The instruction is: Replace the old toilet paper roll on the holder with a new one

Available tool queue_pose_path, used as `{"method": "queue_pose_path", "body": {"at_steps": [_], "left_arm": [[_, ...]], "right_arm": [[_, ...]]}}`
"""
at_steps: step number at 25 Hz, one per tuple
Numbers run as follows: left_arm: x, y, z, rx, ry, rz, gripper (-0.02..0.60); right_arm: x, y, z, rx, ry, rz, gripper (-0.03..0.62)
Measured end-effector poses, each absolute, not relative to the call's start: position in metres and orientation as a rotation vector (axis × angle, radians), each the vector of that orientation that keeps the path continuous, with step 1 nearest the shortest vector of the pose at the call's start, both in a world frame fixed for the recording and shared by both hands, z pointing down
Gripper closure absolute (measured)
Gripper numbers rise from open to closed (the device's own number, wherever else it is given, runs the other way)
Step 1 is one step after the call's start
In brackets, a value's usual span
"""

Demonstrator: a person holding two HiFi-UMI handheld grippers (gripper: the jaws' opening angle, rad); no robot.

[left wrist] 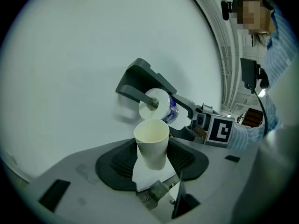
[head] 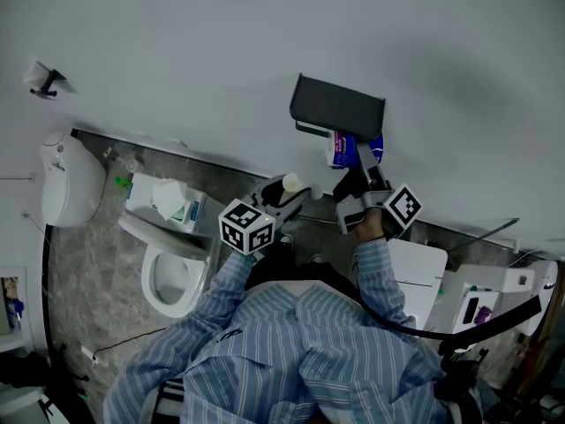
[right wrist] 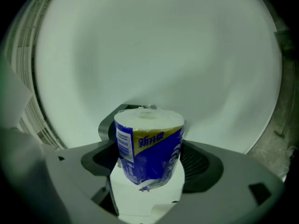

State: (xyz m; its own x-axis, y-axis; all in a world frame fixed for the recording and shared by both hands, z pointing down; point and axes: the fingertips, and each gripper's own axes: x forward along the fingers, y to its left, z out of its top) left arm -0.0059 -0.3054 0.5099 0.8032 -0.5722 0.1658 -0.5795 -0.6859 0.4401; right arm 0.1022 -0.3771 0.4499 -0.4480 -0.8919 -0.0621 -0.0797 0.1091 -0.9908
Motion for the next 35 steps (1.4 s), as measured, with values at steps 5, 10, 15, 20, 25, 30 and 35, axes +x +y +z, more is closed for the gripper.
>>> {"method": "queue_pose_path", "body": {"at_steps": [5,10,15,20,25,30,35], "left_arm": [[-0.017,-0.313,0.512,2.49,-0.896,0.013,0.383],[-0.02,-0.317,0.513,2.484,-0.91,0.014,0.383],[-0.024,-0.317,0.513,2.485,-0.917,0.021,0.383],[-0.029,-0.321,0.513,2.483,-0.925,0.018,0.383],[-0.032,-0.323,0.516,2.488,-0.898,0.03,0.383],[-0.029,-0.323,0.516,2.497,-0.88,0.038,0.383],[-0.037,-0.324,0.518,2.5,-0.862,0.043,0.383]], "right_arm": [[0.07,-0.376,0.448,-0.953,1.842,-1.426,0.183],[0.048,-0.375,0.449,-0.937,1.953,-1.442,0.184],[0.046,-0.375,0.449,-0.914,1.985,-1.454,0.184],[0.043,-0.377,0.455,-0.813,1.879,-1.541,0.186],[0.031,-0.38,0.456,-0.768,1.894,-1.558,0.186],[0.038,-0.379,0.454,-0.769,1.884,-1.532,0.184],[0.044,-0.378,0.454,-0.82,1.914,-1.482,0.184]]}}
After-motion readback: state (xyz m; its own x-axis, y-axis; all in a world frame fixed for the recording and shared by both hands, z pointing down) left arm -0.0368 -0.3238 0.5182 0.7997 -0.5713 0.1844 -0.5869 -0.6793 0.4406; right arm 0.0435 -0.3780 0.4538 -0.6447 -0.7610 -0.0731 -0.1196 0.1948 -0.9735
